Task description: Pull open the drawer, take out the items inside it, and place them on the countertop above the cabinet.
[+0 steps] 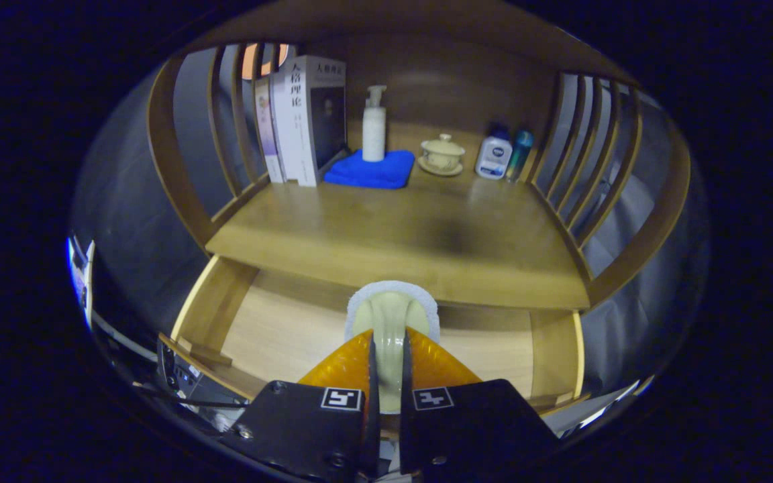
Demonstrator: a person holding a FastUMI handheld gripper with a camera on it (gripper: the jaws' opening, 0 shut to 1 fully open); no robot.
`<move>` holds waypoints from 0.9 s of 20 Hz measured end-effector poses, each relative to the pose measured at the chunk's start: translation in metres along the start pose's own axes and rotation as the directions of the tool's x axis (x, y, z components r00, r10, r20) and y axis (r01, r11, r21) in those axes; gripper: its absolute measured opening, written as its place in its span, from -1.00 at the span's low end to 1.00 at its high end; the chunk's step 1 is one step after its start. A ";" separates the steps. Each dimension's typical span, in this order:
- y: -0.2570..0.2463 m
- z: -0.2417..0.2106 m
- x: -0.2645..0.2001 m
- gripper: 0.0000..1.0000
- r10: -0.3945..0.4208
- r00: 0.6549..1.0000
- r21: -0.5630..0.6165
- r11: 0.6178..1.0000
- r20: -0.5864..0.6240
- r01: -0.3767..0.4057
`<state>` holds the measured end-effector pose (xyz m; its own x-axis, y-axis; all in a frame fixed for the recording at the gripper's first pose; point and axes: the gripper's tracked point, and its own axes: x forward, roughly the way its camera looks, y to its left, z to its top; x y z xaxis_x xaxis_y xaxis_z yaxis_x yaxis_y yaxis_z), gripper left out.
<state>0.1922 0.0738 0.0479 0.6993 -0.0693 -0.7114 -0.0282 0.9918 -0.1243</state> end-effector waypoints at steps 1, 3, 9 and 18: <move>-0.003 0.012 0.001 -0.71 -0.004 1.000 0.006 1.000 0.016 0.004; -0.008 0.036 0.006 -0.71 -0.019 0.998 0.004 1.000 0.052 0.019; -0.024 0.089 0.045 -0.71 -0.041 0.996 -0.006 0.999 0.074 0.042; -0.037 0.111 0.101 -0.70 -0.018 1.000 0.070 0.997 -0.010 0.018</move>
<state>0.3428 0.0418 0.0575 0.6922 -0.0880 -0.7163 0.0351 0.9955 -0.0883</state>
